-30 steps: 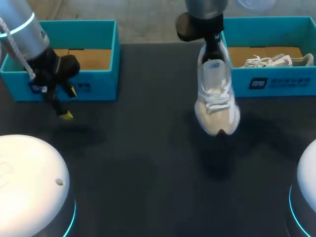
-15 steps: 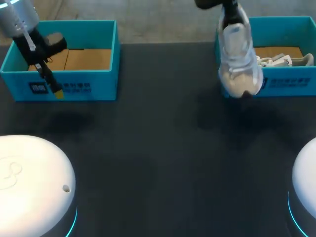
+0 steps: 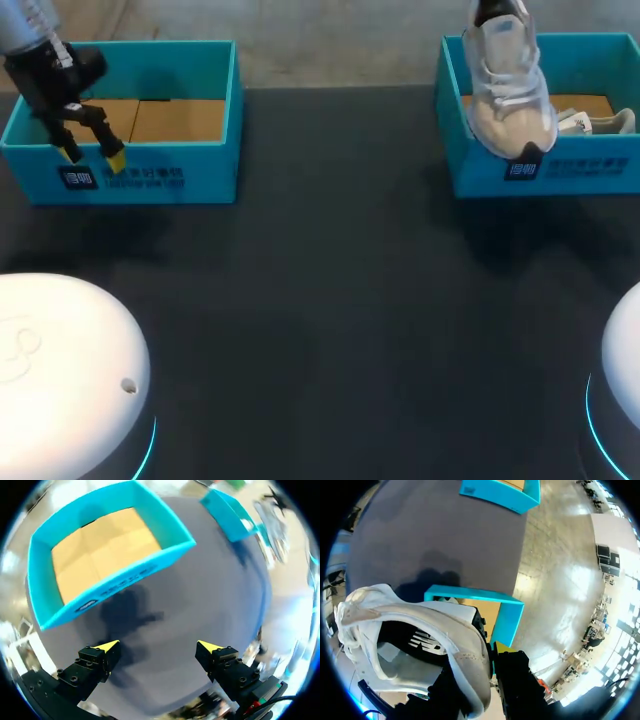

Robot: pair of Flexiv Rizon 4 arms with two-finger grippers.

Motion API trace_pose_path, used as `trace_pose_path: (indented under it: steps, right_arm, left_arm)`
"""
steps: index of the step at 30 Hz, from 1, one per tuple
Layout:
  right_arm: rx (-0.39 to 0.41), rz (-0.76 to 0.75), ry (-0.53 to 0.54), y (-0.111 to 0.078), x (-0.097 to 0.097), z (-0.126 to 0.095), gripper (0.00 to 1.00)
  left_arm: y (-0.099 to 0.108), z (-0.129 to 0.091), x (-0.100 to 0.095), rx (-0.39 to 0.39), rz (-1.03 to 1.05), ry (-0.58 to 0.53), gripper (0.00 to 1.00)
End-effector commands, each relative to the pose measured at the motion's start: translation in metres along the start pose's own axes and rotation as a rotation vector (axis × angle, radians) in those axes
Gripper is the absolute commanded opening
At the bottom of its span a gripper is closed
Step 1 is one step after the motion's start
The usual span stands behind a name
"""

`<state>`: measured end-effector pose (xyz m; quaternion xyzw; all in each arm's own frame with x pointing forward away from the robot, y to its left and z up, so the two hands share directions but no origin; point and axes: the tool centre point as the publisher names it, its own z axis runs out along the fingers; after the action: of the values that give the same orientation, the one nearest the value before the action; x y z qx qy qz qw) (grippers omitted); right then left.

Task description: Take the shoe out of the shoebox, open the shoe tongue, remove and reinsert the insole, then place the shoe into the shoebox

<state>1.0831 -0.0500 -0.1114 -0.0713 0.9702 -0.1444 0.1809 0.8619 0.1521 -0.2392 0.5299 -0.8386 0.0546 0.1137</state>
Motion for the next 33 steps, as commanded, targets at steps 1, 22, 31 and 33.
trace_pose_path:
  steps: [1, 22, 31, 33]
  right_arm:
    - [0.001, 0.000, 0.000, -0.001, 0.001, -0.002, 0.00]
    - [0.049, 0.058, 0.015, -0.039, -0.036, 0.014, 0.00]
    - [0.049, 0.058, 0.015, -0.039, -0.036, 0.014, 0.00]
    - [0.049, 0.058, 0.015, -0.039, -0.036, 0.014, 0.00]
  left_arm:
    - [0.002, 0.001, 0.002, 0.008, -0.068, -0.004, 1.00]
    - [-0.020, -0.031, -0.032, 0.029, -0.351, -0.135, 1.00]
    - [-0.020, -0.031, -0.032, 0.029, -0.351, -0.135, 1.00]
    - [-0.020, -0.031, -0.032, 0.029, -0.351, -0.135, 1.00]
